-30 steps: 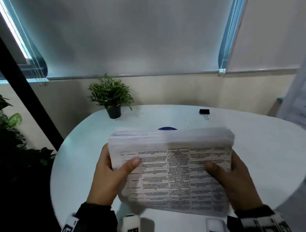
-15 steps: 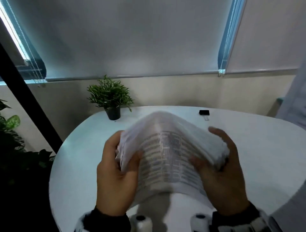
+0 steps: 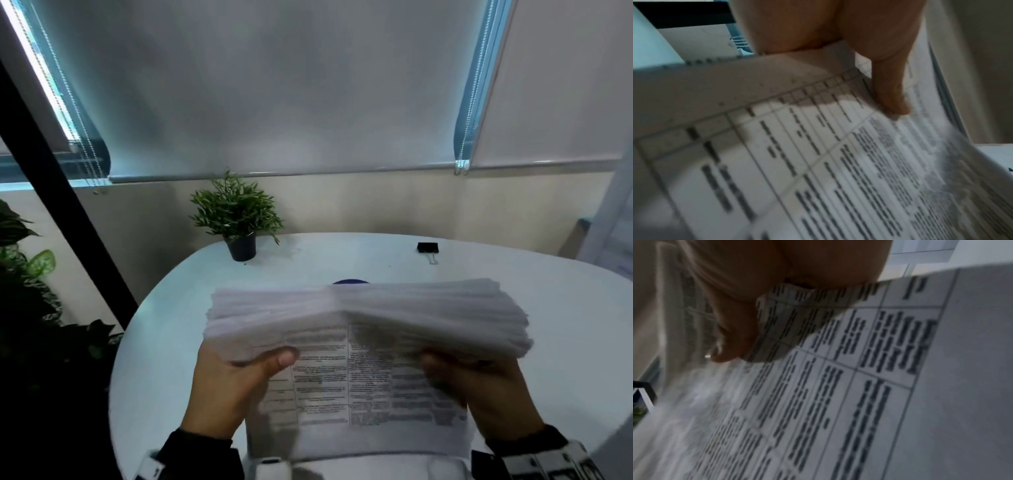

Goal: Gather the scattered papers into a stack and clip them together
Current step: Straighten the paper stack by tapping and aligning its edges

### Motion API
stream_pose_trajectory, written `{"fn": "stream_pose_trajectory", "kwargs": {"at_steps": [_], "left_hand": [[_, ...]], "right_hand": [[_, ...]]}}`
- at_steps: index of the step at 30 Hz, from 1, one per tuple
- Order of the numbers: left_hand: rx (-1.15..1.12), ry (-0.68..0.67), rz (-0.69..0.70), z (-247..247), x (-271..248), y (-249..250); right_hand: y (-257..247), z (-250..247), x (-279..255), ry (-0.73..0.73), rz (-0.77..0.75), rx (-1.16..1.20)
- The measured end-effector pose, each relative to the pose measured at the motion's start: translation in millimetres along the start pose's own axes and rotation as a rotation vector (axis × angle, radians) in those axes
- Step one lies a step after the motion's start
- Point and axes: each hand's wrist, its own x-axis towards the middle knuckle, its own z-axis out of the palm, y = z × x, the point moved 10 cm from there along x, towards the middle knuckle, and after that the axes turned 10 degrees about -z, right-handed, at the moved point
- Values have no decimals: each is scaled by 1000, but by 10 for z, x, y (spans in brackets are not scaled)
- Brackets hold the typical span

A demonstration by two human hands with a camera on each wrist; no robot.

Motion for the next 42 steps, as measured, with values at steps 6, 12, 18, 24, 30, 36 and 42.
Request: {"fn": "stream_pose_trajectory", "kwargs": {"at_steps": [6, 12, 18, 24, 30, 36, 42], "left_hand": [[-34, 31, -32, 44, -34, -28], [-23, 42, 13, -99, -3, 131], [-1, 58, -44, -79, -44, -29], [-28, -31, -106, -177, -37, -186], [-35, 63, -119, -54, -47, -131], [-33, 26, -85, -119, -48, -36], [-73, 18, -86, -62, 40, -23]], "right_hand": [[-159, 126, -77, -58, -73, -42], [-393, 110, 19, -88, -141, -27], [-199, 197, -115, -64, -62, -26], [-166, 193, -51, -127, 8, 64], [-207, 241, 19, -56, -99, 11], [-158, 173, 12, -86, -38, 4], [-197, 179, 110, -32, -113, 17]]}}
